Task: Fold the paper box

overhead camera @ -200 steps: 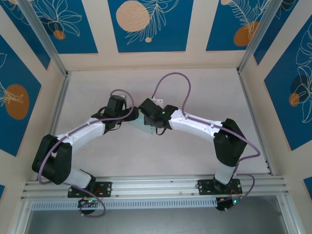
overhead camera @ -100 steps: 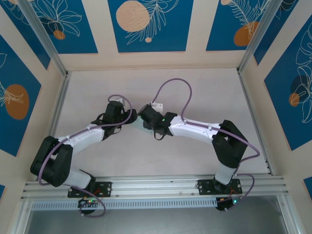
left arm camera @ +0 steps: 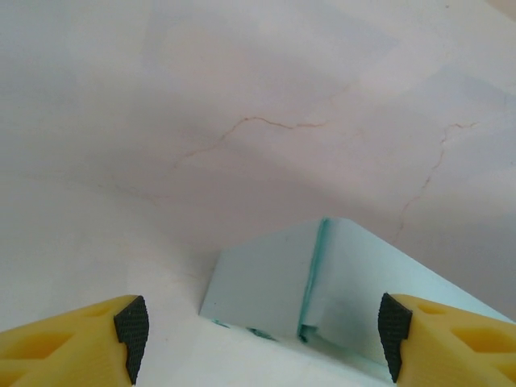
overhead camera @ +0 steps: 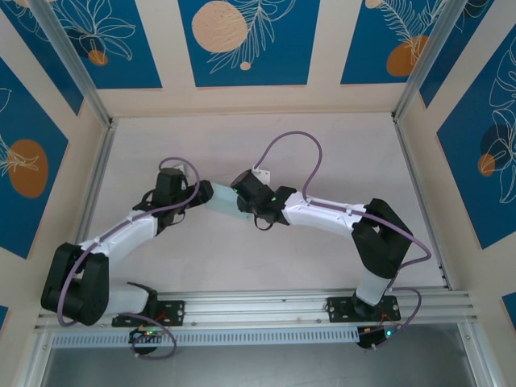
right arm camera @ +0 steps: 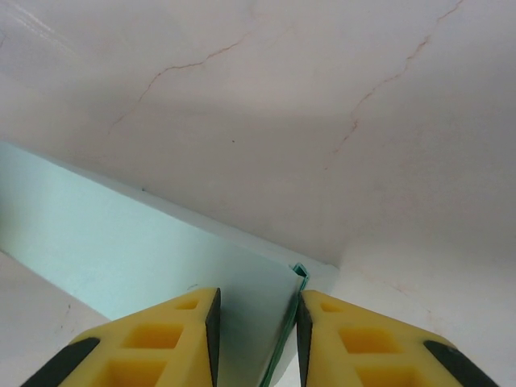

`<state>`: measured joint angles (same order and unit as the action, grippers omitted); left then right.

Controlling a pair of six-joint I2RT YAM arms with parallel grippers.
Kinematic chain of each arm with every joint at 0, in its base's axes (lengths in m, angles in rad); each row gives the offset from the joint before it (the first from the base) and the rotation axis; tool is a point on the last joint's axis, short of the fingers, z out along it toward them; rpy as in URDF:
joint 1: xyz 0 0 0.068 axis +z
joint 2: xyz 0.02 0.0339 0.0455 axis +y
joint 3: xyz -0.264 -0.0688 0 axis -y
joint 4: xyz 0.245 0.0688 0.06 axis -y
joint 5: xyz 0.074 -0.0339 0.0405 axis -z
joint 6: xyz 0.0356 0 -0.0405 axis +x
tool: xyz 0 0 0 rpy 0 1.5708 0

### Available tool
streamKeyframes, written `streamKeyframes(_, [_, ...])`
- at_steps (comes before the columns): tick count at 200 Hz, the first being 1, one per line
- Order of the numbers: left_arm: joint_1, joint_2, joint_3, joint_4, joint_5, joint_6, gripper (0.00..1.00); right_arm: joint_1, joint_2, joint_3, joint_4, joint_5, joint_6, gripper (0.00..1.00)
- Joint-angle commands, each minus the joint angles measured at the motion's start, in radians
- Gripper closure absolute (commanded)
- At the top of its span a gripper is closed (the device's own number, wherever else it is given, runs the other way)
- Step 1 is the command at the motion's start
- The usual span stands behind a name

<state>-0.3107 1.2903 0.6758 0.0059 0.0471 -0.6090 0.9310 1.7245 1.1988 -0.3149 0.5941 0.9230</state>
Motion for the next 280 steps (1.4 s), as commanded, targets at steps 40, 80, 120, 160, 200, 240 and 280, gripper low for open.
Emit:
streamKeyframes(40, [0.076,-0.032,-0.049,0.031,0.177,0.016,0.33,-0.002,0.053,-0.02,-0.178,-0.062,-0.022,0.69])
streamKeyframes(80, [0.092,0.035,-0.07,0.097,0.233,-0.001,0.34,-0.002,0.056,-0.013,-0.183,-0.071,-0.03,0.7])
streamKeyframes(120, [0.111,0.068,-0.091,0.123,0.249,-0.038,0.36,-0.002,0.057,-0.015,-0.185,-0.075,-0.028,0.7])
streamKeyframes(160, [0.112,-0.056,-0.088,0.093,0.297,-0.049,0.27,0.0,0.056,-0.011,-0.185,-0.075,-0.038,0.7])
streamKeyframes(200, [0.114,-0.142,-0.057,0.047,0.268,-0.022,0.25,0.003,0.061,0.003,-0.189,-0.071,-0.05,0.71])
streamKeyframes(240, [0.119,-0.022,-0.008,0.06,0.276,0.005,0.31,0.005,0.06,0.007,-0.193,-0.072,-0.053,0.71])
streamKeyframes(280, [0.131,0.079,-0.012,0.112,0.289,0.008,0.36,0.006,0.06,0.005,-0.188,-0.083,-0.052,0.72])
